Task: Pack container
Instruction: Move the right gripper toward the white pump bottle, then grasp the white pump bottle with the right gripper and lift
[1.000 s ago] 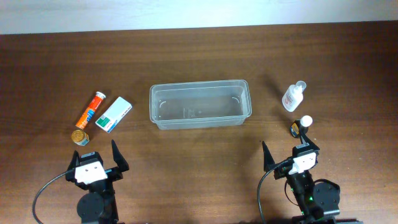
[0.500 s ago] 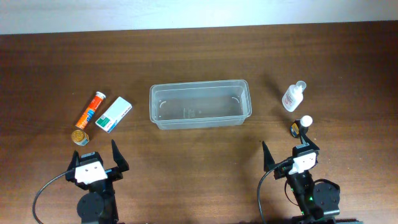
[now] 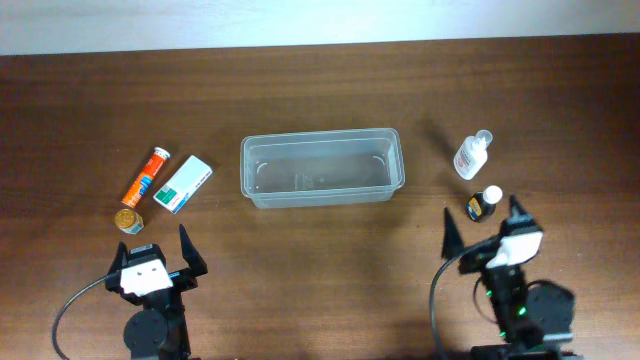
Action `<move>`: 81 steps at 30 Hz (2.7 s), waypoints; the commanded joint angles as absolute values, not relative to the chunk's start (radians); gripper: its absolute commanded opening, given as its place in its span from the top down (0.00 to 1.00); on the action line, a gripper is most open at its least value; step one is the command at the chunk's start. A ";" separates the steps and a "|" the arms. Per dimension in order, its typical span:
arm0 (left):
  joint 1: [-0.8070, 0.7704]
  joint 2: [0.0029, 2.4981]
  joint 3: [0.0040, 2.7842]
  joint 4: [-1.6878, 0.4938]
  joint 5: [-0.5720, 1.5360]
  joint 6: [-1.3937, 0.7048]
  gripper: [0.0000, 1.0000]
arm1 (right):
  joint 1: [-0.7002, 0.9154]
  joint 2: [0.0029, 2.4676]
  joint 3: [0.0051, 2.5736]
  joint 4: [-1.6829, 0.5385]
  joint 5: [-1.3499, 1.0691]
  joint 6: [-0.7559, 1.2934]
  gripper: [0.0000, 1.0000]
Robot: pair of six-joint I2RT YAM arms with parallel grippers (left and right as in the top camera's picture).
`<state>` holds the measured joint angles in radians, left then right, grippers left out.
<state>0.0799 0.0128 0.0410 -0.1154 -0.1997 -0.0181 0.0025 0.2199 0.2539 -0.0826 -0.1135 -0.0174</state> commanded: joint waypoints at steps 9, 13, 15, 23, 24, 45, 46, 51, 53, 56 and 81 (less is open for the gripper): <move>0.076 0.005 0.032 -0.112 -0.207 -0.002 0.01 | -0.151 0.942 0.974 -0.402 -0.159 0.001 0.01; 0.076 0.005 0.032 -0.112 -0.206 -0.002 0.01 | -0.171 1.182 1.187 -0.525 -0.197 0.001 0.01; 0.076 0.005 0.032 -0.112 -0.206 -0.002 0.01 | -0.171 1.276 1.237 -0.556 -0.195 0.001 0.01; 0.076 0.005 0.032 -0.112 -0.206 -0.002 0.01 | -0.171 1.555 1.244 -0.573 -0.199 0.001 0.01; 0.076 0.005 0.032 -0.112 -0.206 -0.002 0.01 | -0.171 1.583 1.244 -0.578 -0.199 0.001 0.01; 0.076 0.005 0.032 -0.112 -0.207 -0.002 0.01 | -0.172 1.841 1.244 -0.580 -0.169 0.000 0.60; 0.076 0.005 0.032 -0.112 -0.206 -0.002 0.01 | -0.173 1.841 1.244 -0.580 -0.168 -0.001 0.63; 0.076 0.005 0.032 -0.112 -0.207 -0.002 0.01 | -0.173 1.841 1.244 -0.577 -0.169 -0.004 0.73; 0.076 0.005 0.032 -0.112 -0.206 -0.002 0.01 | -0.173 1.840 1.245 -0.576 -0.168 -0.004 0.77; 0.076 0.005 0.032 -0.112 -0.206 -0.002 0.01 | -0.173 1.835 1.257 -0.579 -0.169 -0.004 0.79; 0.076 0.005 0.032 -0.112 -0.206 -0.002 0.01 | -0.043 1.676 1.737 -1.052 -0.181 -0.056 0.82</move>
